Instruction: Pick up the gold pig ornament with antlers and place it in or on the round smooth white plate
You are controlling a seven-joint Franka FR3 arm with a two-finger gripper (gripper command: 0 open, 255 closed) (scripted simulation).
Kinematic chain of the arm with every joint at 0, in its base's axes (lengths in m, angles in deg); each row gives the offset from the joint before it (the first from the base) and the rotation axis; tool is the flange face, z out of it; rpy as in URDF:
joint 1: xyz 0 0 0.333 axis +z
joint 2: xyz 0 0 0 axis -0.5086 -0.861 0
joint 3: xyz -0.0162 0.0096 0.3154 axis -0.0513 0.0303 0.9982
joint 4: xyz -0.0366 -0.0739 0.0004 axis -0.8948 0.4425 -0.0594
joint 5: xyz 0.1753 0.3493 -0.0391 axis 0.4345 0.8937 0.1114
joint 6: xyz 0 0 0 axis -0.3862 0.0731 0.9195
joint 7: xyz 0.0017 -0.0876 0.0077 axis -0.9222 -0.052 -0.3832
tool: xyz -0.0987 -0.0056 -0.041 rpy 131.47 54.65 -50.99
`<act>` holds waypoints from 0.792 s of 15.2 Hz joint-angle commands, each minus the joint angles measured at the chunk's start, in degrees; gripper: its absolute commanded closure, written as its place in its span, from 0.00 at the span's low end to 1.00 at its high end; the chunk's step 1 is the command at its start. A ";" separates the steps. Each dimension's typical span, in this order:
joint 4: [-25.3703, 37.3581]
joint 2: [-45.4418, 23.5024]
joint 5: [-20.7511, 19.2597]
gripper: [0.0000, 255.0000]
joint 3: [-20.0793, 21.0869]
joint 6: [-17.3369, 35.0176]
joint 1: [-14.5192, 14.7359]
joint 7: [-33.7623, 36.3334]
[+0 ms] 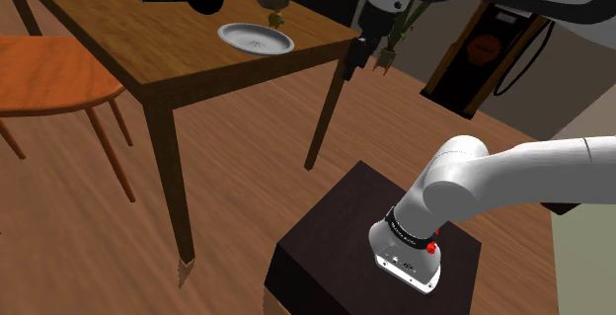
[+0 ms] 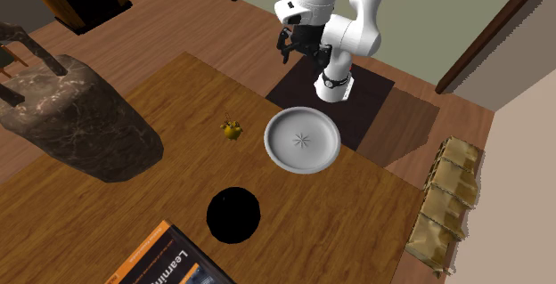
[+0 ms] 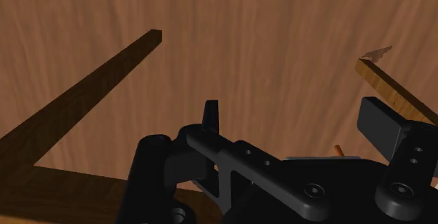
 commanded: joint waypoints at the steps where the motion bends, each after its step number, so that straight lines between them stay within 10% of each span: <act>1: 0.00 0.00 0.00 0.00 0.00 0.00 0.00 0.00; 12: 28.42 -27.82 2.09 0.00 1.17 -3.22 -1.18 6.37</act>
